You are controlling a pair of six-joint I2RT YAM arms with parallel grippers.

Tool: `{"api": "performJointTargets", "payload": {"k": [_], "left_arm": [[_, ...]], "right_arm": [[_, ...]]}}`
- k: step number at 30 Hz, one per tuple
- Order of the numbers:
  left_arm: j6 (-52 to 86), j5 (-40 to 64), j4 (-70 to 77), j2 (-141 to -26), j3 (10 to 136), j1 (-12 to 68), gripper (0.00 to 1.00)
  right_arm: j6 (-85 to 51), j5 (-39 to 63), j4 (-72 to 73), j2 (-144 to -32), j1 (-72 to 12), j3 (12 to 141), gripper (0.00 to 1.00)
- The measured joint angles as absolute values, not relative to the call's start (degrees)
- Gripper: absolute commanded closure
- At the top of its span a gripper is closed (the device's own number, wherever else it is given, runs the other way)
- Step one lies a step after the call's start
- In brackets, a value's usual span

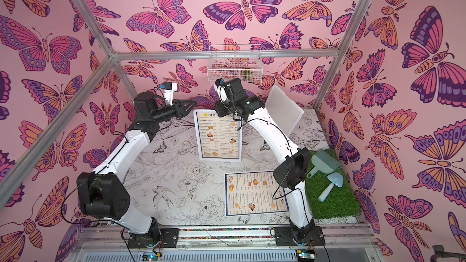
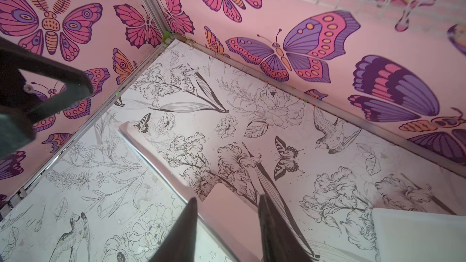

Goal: Insert the menus into the narrow rack
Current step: Insert the menu into the narrow rack, then move the narrow rack to the center of the board.

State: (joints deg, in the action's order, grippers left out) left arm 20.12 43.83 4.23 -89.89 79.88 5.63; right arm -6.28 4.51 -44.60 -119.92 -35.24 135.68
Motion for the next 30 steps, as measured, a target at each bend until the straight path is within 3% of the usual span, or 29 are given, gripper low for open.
{"api": "performJointTargets", "payload": {"k": [4,13,17,20,24,30], "left_arm": [[18.7,34.6,-1.2,-83.2,78.2,8.3,0.45],[17.5,16.3,-7.9,-68.8,62.7,21.9,0.34],[18.7,11.5,-7.9,-67.7,54.7,26.3,0.33],[20.1,9.3,-6.6,-67.5,48.7,26.9,0.25],[20.9,6.0,-4.9,-67.6,45.2,26.9,0.01],[20.3,5.4,-1.2,-68.6,44.2,21.4,0.01]], "right_arm": [[-5.5,1.8,-42.1,-113.6,-34.6,129.2,0.42],[-8.0,-1.7,-27.2,-80.9,-31.0,81.4,0.20],[-9.7,0.1,-21.0,-77.0,-31.0,68.2,0.23],[-11.3,1.8,-15.8,-79.1,-31.0,61.2,0.26],[-13.1,2.2,-12.2,-84.6,-30.9,58.7,0.34],[-14.0,1.6,-7.2,-89.0,-30.7,58.8,0.42]]}}
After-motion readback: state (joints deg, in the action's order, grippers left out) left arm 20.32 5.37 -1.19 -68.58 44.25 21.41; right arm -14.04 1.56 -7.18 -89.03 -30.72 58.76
